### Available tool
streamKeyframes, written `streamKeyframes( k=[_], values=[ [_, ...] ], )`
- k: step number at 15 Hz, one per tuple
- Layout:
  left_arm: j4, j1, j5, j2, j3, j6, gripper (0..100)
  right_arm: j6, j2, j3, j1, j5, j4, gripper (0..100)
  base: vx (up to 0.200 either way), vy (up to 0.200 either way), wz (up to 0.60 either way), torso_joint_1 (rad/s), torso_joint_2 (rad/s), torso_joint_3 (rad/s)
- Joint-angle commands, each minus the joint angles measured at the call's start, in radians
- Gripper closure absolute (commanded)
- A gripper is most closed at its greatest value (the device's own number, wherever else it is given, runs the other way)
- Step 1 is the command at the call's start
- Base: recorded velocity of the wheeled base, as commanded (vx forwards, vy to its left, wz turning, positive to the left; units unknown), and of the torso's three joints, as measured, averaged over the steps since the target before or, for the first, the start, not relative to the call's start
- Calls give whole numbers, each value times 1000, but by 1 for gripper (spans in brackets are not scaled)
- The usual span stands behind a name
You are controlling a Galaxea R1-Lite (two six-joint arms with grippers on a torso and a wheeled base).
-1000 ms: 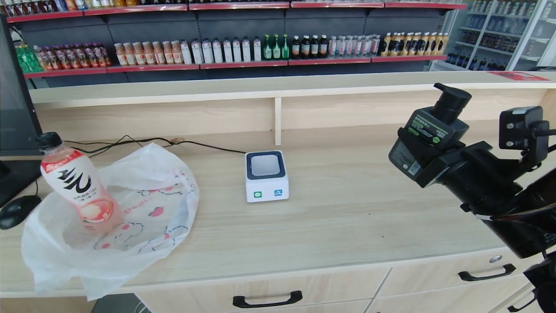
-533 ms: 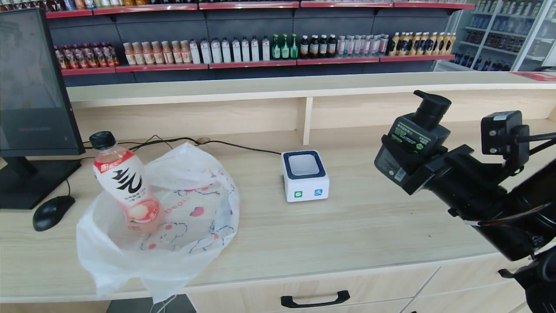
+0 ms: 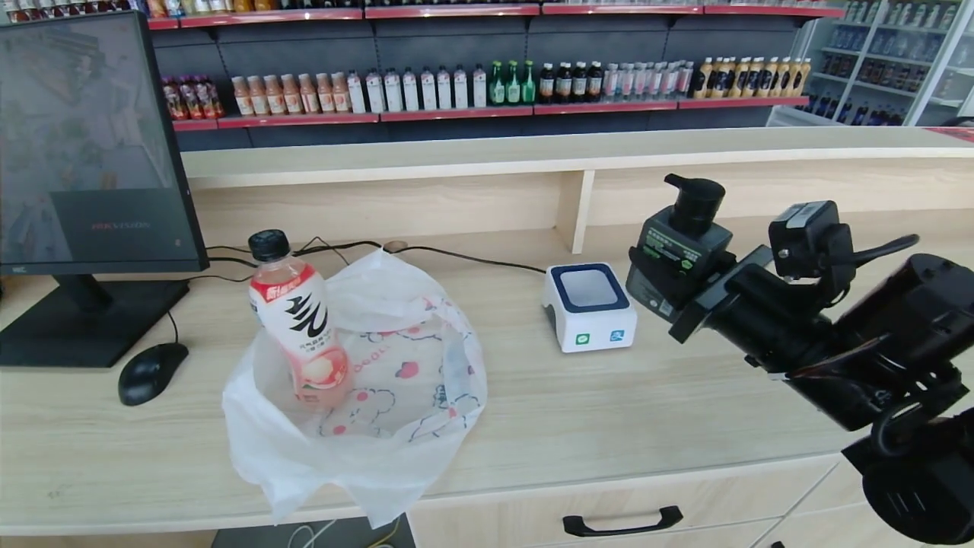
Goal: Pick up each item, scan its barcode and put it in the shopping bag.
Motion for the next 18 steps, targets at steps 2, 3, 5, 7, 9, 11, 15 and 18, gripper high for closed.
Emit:
streamKeyframes(
  k=[2,3,5,7,9,11,15,18],
  values=[
    [0,-1,0,0,0,-1,0,-81,118,-101,3,81,-2,100,0,0,0,0,0,0],
    [0,-1,0,0,0,-1,0,-111,143,-127,3,85,-2,100,0,0,0,0,0,0],
    [0,-1,0,0,0,1,0,-152,159,-173,3,91,-2,100,0,0,0,0,0,0],
    [0,-1,0,0,0,-1,0,-256,224,-262,5,159,-2,100,0,0,0,0,0,0],
    [0,-1,0,0,0,-1,0,-318,253,-303,5,164,-2,100,0,0,0,0,0,0],
    [0,-1,0,0,0,-1,0,-361,279,-331,5,167,-2,100,0,0,0,0,0,0],
    [0,-1,0,0,0,-1,0,-468,354,-397,2,230,-2,100,0,0,0,0,0,0],
    [0,-1,0,0,0,-1,0,-494,385,-452,-4,231,-2,100,0,0,0,0,0,0]
  ],
)
